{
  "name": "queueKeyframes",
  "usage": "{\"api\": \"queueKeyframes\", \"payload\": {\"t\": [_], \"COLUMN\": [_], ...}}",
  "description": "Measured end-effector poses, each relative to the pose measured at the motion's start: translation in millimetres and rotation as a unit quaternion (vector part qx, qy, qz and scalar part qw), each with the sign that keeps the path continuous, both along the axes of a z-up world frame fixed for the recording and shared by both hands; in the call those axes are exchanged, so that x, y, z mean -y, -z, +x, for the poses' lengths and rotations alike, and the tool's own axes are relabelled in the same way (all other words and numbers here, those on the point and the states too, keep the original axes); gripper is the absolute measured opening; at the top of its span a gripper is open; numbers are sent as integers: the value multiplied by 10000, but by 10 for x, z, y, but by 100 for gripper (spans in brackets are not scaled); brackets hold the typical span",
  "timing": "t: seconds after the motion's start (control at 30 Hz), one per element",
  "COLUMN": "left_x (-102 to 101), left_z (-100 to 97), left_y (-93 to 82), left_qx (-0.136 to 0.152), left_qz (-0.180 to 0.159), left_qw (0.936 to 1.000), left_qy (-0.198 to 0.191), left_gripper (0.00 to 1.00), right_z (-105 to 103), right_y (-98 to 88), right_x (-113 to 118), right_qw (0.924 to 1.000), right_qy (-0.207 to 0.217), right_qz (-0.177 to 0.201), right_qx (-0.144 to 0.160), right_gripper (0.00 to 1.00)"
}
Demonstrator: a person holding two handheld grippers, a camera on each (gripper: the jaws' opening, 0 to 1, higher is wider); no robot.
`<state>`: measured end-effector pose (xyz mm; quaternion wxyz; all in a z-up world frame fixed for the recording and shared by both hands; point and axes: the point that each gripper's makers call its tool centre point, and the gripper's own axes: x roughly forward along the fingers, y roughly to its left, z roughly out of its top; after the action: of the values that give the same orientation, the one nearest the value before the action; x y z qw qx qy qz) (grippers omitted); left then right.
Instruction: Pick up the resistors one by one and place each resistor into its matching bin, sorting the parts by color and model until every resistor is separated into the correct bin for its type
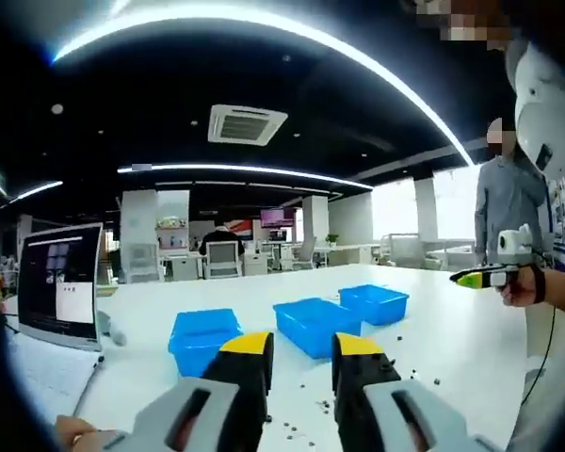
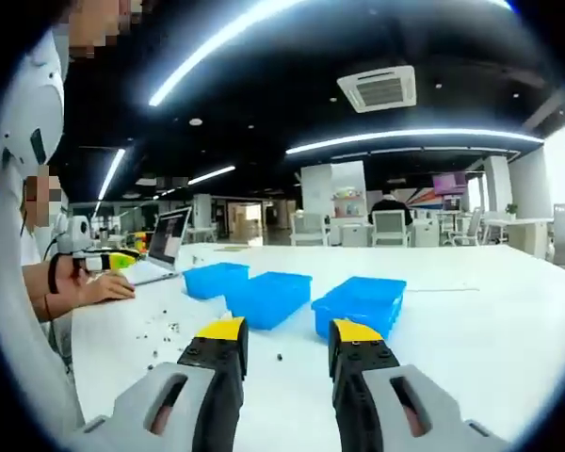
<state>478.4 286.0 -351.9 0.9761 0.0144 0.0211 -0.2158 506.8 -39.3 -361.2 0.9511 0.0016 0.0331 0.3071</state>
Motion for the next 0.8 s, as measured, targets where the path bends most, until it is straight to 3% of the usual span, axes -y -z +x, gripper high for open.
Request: {"api": "queueKeyframes", "payload": {"t": [0.37,0.57,0.7,0.8], "left_x": [93,241,369,409], "left_z": [17,-18,-43,-52], "left_y": [21,55,121,166], "left_qx": [-63,-62,-117,-151], "left_qz": [42,213,217,192], "left_qw": [9999,9993,9988,9985], "left_qy": [135,292,432,483], "left_gripper": [27,27,27,27], "right_z": [-5,-55,-14,58], "right_y": [14,76,131,192], "right_x": [49,-37,-219,-300], "right_qw": [10000,9988,9900,9763], "right_qy": [-38,-430,-1043,-1360], "right_qz": [-3,-195,-885,-1637], "right_qx": [13,-97,-334,-380], "right_gripper": [36,35,35,34]}}
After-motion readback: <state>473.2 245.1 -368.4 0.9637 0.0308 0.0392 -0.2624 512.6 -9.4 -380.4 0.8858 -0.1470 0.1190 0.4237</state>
